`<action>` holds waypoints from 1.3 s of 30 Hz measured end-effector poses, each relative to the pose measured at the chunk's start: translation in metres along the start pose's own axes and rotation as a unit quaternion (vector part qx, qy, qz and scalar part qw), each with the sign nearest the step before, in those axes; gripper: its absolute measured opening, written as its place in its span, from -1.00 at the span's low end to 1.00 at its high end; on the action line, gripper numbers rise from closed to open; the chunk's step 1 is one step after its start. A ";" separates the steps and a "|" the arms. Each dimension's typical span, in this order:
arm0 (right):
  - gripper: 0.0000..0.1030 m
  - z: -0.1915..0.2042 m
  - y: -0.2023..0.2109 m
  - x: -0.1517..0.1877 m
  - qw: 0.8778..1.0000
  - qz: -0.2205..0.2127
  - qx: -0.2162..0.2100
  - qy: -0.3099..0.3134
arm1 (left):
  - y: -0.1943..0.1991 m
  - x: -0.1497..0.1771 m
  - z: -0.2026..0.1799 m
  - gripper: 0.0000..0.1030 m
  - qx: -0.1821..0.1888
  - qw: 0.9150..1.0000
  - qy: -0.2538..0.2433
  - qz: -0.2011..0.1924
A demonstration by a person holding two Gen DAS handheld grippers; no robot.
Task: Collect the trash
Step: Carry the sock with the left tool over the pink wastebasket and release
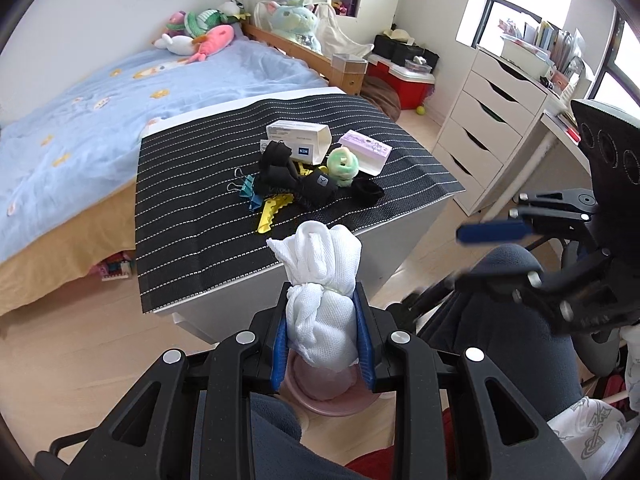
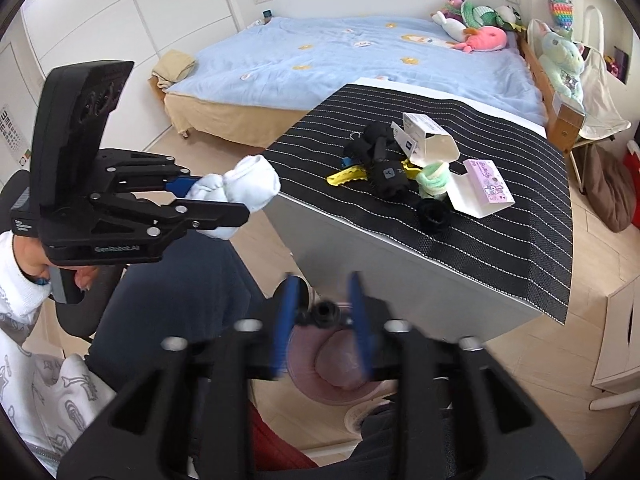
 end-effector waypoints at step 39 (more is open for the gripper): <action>0.94 -0.051 0.033 -0.001 0.993 -0.045 0.085 -0.073 | -0.005 0.001 -0.032 0.74 0.038 0.999 -0.030 0.005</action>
Point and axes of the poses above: each gripper's, at about its wrist camera, not at the fingertips, and y roughly against the way its jaws point, z to its left, x to its underside, the point moved 2 cm from there along -y, roughly the way its jaws point, and after that the axes turned 10 degrees about -z, right-handed, at the moved point
